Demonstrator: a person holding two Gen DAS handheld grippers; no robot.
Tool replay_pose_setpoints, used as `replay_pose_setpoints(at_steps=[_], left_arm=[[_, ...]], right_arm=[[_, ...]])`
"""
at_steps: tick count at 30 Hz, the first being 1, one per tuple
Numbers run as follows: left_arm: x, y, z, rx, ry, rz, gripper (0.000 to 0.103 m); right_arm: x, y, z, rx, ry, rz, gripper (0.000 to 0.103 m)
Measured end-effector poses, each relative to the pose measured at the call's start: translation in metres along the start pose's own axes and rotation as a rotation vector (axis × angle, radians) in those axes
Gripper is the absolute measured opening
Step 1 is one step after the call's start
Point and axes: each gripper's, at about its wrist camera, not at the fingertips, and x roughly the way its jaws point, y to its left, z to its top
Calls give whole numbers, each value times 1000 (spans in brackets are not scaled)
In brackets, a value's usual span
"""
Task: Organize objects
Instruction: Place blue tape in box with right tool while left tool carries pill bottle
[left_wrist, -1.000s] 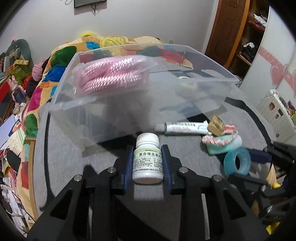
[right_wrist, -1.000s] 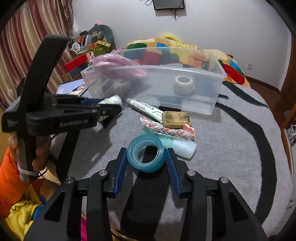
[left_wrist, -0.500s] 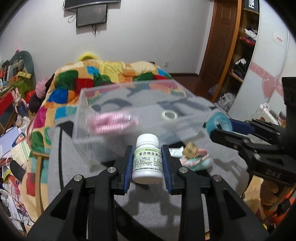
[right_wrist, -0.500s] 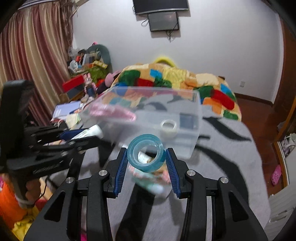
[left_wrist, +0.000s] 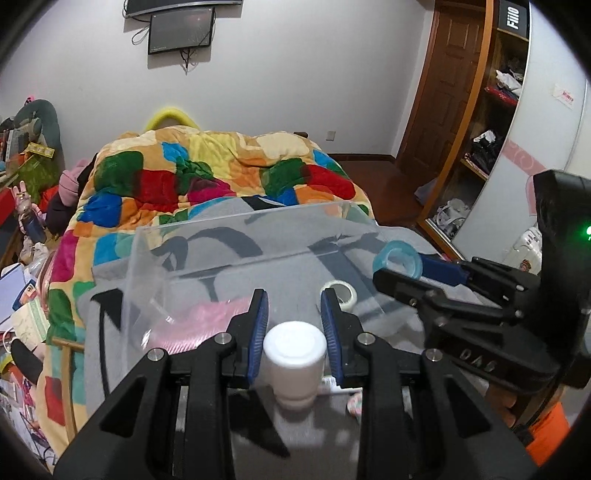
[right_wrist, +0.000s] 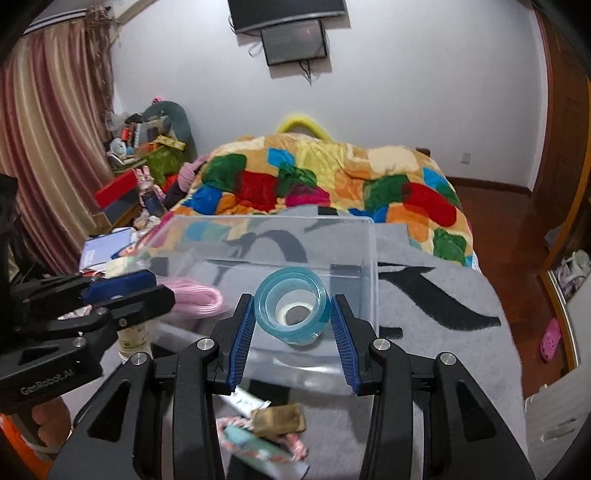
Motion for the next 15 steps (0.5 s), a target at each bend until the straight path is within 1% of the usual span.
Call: replay_pose_setpoints(at_steps=[3,5,7,9,15], left_arm=[[10,1,5,-5,10,7,29],[13,4,8,-20,16,-4,29],[19,6,10,-24,31,-7,29],[24,6,12,-22,36,7,29],[39,5,28,-26,60,24,29]], right_arm=[[15,-6,1,-4,27,-22,38],[22,-8,1,-8,41,-29,38],[27,-9,0,-9,56,-22,38],[31,-7,-1,-11,68,-19,38],[35,-2,-4,-31,80,-13,39]])
